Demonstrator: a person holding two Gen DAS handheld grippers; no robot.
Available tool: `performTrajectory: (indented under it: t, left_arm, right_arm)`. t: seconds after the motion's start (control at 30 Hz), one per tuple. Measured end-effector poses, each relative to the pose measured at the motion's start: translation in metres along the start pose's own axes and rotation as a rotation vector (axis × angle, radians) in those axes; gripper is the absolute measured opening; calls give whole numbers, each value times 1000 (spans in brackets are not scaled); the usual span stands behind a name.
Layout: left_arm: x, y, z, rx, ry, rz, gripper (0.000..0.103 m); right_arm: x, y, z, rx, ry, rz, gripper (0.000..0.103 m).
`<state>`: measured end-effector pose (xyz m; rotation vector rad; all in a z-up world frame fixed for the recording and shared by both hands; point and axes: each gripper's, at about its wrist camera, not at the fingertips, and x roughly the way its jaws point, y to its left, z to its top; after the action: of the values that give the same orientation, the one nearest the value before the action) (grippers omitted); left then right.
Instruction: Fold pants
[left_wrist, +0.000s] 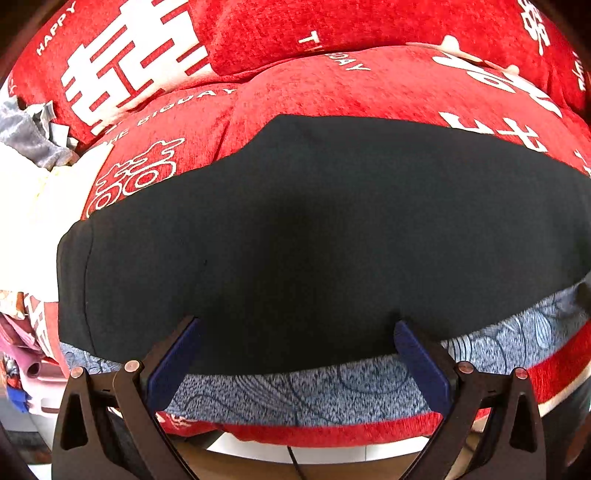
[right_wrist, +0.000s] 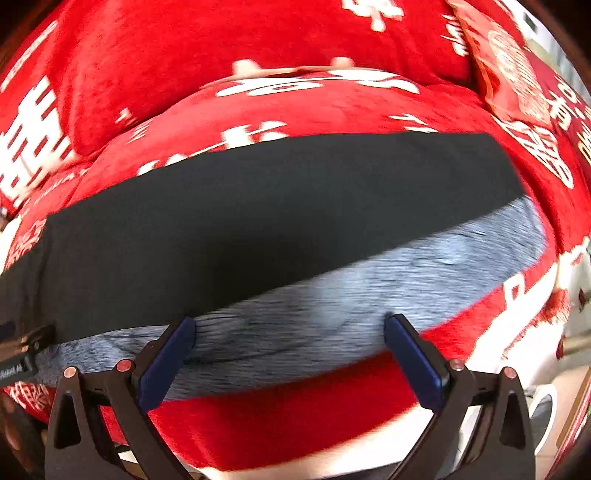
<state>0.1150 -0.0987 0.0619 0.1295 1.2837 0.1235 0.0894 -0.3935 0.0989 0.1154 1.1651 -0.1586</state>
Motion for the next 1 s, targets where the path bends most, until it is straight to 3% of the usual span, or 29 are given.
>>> performTrajectory:
  t: [0.17, 0.33, 0.5, 0.77, 0.83, 1.0]
  left_arm:
    - [-11, -13, -10, 45, -4, -62, 103]
    - [-15, -55, -9, 154, -4, -86, 103]
    - [-10, -94, 10, 164, 35, -123, 103]
    - [-8, -140, 40, 163, 56, -139, 103]
    - [-9, -155, 45, 164, 58, -146, 103]
    - [-9, -184, 59, 181, 51, -155, 103]
  right_arm:
    - [-9, -64, 0, 111, -7, -5, 103]
    - [-8, -132, -11, 211, -11, 83, 103]
    - [-2, -180, -27, 309, -47, 197, 103]
    - [20, -169, -19, 238, -64, 275, 103]
    - [19, -164, -14, 211, -93, 263, 103]
    - [20, -156, 3, 193, -138, 342, 103]
